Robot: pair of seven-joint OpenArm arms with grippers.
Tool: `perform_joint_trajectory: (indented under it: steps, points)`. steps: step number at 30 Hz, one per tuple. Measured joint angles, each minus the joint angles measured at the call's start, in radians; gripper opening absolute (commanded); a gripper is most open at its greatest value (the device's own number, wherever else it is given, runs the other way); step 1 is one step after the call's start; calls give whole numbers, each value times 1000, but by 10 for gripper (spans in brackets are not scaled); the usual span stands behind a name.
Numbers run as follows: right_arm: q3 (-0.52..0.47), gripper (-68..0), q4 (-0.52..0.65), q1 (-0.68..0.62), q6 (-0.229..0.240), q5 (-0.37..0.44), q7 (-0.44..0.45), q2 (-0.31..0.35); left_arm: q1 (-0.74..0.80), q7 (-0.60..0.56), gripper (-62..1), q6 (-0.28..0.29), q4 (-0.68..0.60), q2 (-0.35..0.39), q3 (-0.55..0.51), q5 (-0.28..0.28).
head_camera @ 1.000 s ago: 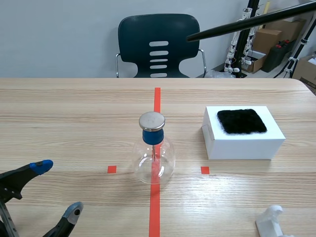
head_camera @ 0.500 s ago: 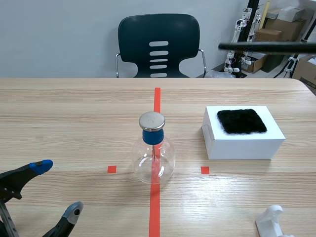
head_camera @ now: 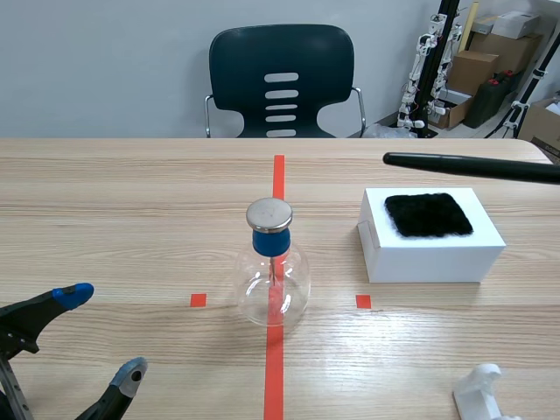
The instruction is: Do the electroscope experiment. move the rod toward and away from the electroscope
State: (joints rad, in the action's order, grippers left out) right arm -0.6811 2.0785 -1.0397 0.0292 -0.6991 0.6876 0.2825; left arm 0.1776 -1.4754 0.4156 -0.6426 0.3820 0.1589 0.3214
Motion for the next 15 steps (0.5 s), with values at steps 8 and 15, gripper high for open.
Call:
perform_joint_trajectory:
  steps: [8, 15]
  points:
    - [0, -664, 0, 0, 9, 0, 0, 0, 0, 0, 14, 0, 0, 0, 0, 0]
    - [0, -664, 0, 0, 9, 0, -10, 0, 0, 0, 14, 0, 0, 0, 0, 0]
